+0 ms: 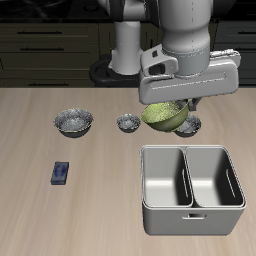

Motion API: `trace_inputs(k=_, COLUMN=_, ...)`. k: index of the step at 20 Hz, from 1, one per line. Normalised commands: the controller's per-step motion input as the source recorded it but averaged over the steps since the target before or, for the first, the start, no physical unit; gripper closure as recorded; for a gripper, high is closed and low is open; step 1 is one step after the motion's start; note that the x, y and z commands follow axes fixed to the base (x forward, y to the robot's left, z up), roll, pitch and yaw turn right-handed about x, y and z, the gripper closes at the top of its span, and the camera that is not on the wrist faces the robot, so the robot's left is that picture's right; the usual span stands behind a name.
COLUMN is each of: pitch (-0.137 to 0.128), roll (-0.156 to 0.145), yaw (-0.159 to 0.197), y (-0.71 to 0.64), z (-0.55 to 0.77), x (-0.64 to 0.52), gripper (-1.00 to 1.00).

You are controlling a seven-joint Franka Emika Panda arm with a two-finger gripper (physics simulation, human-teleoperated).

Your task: Place the green bowl in the left side of the drainer

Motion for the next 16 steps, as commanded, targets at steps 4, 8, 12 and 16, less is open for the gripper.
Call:
trace_inputs(k=4, pitch=0.018, roll=0.028, yaw=0.001, y=0.32, z=-0.07, x=0.13, gripper=1.0)
trace_inputs(k=8, pitch=0.017, roll=0.028, yaw=-0.017, y=0.32, z=-0.08, x=0.13, gripper=1.0)
trace_inputs(k=12, pitch=0.024, roll=0.024, yaw=-0.018, y=0.29, z=-0.12, x=0.07, gripper=1.0)
trace_inputs(k=16, pitch=0.003, roll=0.001, yaw=-0.03, y=0.13, z=0.0, x=0.03, gripper=1.0)
